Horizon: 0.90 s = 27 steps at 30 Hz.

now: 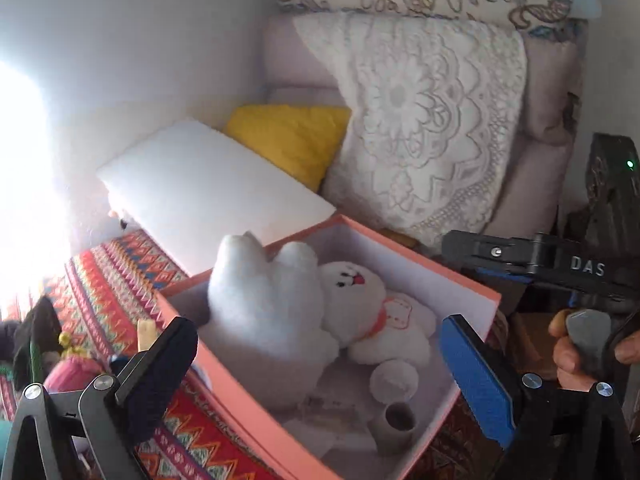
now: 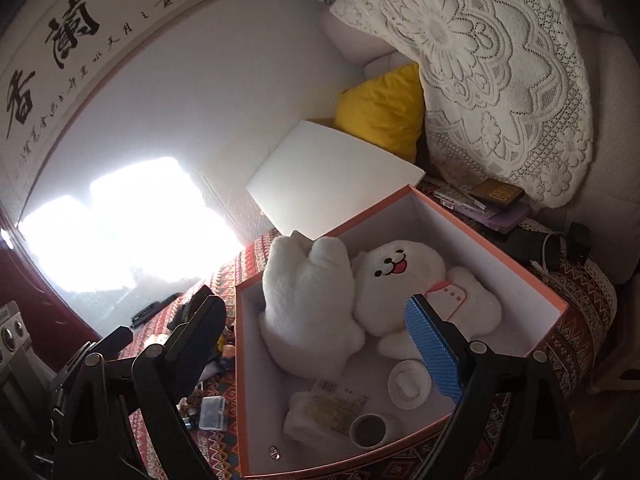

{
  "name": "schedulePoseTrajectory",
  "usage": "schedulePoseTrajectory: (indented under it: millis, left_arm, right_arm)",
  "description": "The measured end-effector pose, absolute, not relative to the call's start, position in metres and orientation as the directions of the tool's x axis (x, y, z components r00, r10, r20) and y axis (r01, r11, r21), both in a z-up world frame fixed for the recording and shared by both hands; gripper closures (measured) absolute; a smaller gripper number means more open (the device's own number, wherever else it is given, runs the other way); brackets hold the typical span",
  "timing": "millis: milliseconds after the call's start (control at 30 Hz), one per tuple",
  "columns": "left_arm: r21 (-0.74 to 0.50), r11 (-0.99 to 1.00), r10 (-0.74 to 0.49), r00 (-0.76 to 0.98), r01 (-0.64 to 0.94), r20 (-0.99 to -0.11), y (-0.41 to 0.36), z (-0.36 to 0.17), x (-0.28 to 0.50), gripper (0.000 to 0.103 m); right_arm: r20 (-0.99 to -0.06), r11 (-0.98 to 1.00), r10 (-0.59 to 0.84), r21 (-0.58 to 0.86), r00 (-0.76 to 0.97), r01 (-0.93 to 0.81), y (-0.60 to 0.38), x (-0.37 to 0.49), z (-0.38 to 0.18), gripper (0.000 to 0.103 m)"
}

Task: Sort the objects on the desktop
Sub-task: 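Carry the white packet into the orange box and open the left tool, then grasp the blue-labelled bottle with the left tool while the right tool grasps the clear plastic case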

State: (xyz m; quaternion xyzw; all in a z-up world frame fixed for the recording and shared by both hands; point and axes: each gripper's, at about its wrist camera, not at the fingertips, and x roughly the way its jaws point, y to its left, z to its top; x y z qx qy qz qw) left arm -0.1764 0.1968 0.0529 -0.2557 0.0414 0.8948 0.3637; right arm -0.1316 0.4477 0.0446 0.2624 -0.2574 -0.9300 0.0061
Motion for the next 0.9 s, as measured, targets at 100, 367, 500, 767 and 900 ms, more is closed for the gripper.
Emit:
schedulePoseTrajectory:
  millis: [100, 367, 500, 767, 900]
  left_arm:
    - [-0.144, -0.754, 0.618, -0.617, -0.641, -0.488, 0.175, 0.046, -0.173, 0.003]
    - [-0.147, -0.811, 0.556, -0.671, -0.566, -0.490, 0.116, 0.026, -0.150, 0.003]
    - [-0.133, -0.858, 0.488, -0.707, -0.496, -0.511, 0.069, 0.007, -0.138, 0.003]
    - [-0.077, -0.953, 0.277, -0.741, -0.293, -0.612, -0.042, -0.059, -0.119, 0.003]
    - [-0.106, -0.973, 0.225, -0.721, -0.206, -0.655, -0.082, -0.090, -0.114, 0.003]
  right_arm:
    - [-0.489, -0.873, -0.159, 0.475, -0.857, -0.110, 0.438, -0.127, 0.046, 0.010]
    - [-0.500, -0.887, -0.202, 0.457, -0.842, -0.058, 0.394, -0.117, 0.049, 0.009]
    - [-0.518, -0.898, -0.244, 0.440, -0.820, -0.010, 0.356, -0.120, 0.047, 0.009]
    - [-0.619, -0.919, -0.351, 0.371, -0.702, 0.133, 0.245, -0.146, 0.007, 0.009]
    - [-0.688, -0.914, -0.391, 0.368, -0.612, 0.170, 0.191, -0.170, -0.030, 0.011]
